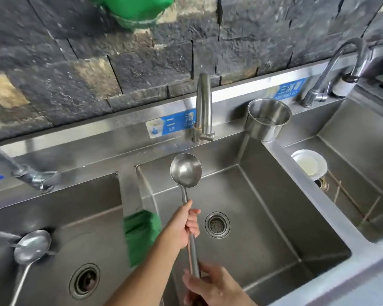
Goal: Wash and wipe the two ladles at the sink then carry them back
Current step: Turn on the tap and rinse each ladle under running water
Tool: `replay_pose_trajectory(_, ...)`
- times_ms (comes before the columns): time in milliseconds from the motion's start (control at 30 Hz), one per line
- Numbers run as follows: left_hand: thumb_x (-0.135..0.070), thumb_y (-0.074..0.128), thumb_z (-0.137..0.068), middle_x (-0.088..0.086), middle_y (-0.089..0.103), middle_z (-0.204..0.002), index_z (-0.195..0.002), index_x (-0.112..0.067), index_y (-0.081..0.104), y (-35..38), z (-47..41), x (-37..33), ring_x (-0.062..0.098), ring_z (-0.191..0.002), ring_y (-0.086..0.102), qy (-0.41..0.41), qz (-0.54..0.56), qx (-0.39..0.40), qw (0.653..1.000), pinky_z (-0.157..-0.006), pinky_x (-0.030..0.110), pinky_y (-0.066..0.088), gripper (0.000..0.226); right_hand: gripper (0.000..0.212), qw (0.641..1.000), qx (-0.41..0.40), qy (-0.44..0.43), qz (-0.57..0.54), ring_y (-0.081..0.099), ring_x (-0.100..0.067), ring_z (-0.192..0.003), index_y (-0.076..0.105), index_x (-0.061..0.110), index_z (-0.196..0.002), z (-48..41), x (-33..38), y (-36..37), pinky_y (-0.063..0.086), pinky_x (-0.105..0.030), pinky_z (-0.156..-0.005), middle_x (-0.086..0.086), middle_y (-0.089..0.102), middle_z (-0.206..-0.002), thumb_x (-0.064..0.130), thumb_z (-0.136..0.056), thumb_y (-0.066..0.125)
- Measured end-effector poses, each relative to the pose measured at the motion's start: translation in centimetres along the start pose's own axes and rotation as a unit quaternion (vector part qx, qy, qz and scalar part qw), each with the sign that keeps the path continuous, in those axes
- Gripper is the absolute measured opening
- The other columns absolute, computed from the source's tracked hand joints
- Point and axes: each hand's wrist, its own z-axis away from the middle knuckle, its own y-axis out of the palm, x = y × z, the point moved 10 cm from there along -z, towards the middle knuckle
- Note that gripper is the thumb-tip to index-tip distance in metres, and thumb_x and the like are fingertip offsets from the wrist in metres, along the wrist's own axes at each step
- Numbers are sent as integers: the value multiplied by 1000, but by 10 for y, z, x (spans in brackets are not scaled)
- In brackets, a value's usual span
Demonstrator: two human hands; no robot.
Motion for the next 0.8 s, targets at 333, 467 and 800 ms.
replay_pose_trajectory(333,-33,36,-105,7,54,-46,-90,-6,48,-20,-62,37,16,-36,45,0,7,-90,996,-48,23,39,33,17,997,-23,66,36,64,-23,-56,67,10,-76,-34,-27,-34,58,-29,-57,-7,68,-64,18,-90,70)
replay_pose_trajectory(467,-19,34,-104,15,62,-69,-112,-6,45,-35,-71,39,22,-50,51,14,-31,-118,992,-52,30,45,19,18,994,-14,82,66,68,-23,-58,69,10,-74,-59,-38,-35,66,-46,-75,-7,70,-64,20,-88,68)
replay_pose_trajectory(800,-1,50,-94,16,65,-78,-95,1,55,-72,-104,47,31,-58,64,18,-76,-162,984,-48,32,53,5,10,984,-18,87,155,77,-31,-68,69,9,-78,-118,-64,-29,66,-46,-75,-12,75,-73,18,-79,64)
